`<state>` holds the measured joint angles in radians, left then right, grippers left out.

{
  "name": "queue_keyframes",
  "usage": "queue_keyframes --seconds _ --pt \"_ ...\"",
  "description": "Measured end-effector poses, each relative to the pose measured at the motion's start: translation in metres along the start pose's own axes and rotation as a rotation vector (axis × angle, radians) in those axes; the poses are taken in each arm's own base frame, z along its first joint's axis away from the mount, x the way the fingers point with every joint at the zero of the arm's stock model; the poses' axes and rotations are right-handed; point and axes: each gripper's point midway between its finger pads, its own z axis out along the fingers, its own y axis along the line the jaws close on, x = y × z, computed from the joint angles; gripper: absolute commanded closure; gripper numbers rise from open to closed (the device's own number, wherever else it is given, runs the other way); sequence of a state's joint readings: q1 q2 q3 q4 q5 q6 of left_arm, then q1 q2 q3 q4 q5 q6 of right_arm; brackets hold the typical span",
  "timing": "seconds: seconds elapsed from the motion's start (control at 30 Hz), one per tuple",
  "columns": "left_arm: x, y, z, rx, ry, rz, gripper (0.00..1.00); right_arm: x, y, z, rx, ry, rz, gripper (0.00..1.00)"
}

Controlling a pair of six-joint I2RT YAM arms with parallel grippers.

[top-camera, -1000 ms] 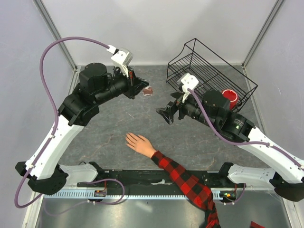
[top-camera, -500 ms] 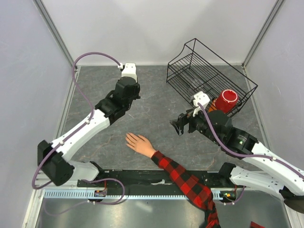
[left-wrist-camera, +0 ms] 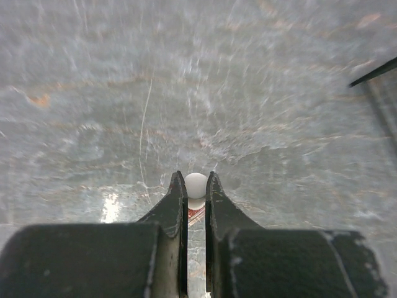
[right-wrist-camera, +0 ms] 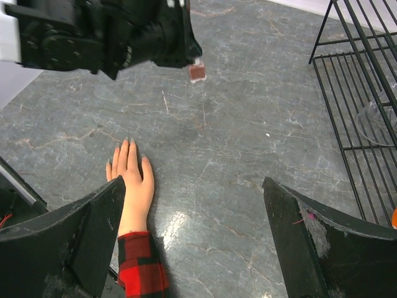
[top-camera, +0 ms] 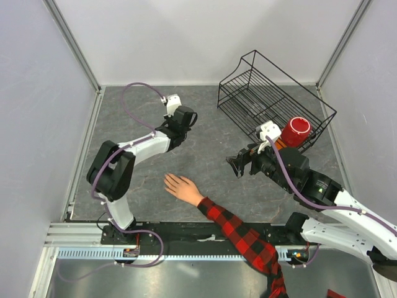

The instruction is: Paint the nails

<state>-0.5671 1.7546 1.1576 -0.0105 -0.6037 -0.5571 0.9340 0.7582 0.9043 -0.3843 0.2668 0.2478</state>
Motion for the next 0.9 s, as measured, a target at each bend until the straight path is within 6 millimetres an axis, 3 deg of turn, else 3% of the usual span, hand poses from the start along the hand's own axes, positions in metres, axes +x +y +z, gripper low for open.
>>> queue_keyframes --seconds 0.17,0.53,0.77,0.9 --pt "0.032 0.007 0.02 -0.061 0.047 -0.008 0.98 0.003 -0.001 0.001 0.003 0.005 -0.001 0.02" --pt "0.041 0.01 0.029 -0.127 0.063 -0.074 0.96 0.013 -0.002 0.003 0.009 0.03 0.003 0.02" --pt "0.041 0.012 0.031 -0.162 0.046 -0.066 0.86 0.015 -0.003 0.003 0.01 0.034 0.004 0.02" --pt "0.042 0.014 0.03 -0.172 0.045 -0.062 0.67 0.015 -0.002 0.003 0.01 0.034 0.005 0.02"
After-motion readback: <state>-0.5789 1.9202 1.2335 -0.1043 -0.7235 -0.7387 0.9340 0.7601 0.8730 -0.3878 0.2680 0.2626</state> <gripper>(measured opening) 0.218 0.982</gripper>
